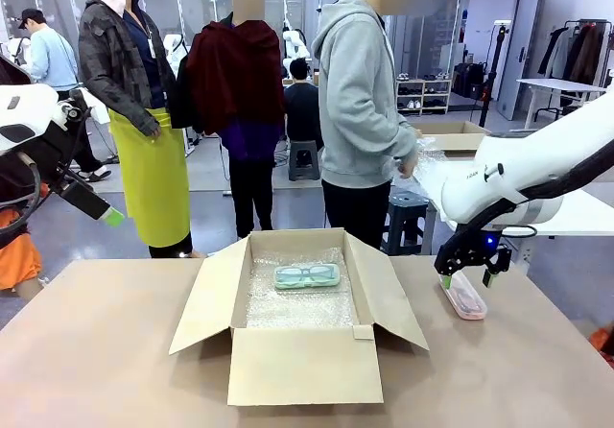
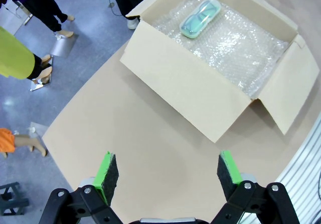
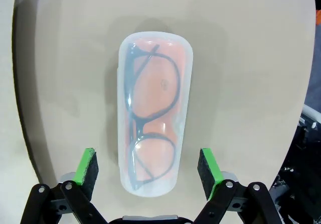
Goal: Pack the glasses set securely to prepare it for shipping.
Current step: Put the Glasses case from the right side of the table into the Package Box.
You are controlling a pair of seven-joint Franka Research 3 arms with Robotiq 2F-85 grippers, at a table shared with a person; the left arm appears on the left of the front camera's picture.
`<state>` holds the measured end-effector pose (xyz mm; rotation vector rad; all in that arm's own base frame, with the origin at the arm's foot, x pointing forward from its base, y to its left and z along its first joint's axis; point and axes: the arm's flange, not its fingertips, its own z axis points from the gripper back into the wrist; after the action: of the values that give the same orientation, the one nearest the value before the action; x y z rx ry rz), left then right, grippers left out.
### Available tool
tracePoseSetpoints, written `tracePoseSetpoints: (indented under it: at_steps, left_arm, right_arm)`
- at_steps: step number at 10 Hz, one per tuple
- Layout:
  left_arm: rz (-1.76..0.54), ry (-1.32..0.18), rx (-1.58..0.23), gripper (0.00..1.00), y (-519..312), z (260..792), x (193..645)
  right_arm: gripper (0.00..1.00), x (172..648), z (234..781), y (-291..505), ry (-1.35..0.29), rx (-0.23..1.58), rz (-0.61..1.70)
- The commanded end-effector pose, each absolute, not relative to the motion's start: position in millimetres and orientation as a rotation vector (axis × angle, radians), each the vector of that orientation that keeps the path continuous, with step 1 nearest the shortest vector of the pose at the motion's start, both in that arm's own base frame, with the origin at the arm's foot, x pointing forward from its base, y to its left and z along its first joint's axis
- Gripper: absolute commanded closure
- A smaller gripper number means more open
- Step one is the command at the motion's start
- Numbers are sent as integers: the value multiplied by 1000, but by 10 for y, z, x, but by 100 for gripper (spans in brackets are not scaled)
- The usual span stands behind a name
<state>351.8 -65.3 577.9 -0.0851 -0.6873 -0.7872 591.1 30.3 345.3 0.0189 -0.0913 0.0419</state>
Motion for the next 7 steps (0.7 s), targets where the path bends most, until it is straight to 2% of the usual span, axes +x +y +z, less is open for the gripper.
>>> tracePoseSetpoints:
  at_steps: [1,7]
  left_arm:
    - [-794,-692,-79,0,-636,5782,3513]
    - [-794,-692,-79,0,-636,5782,3513]
  right_arm:
    - [0,6006,3361,318,-106,25,-15]
    - [0,6170,3104,314,-118,31,-36]
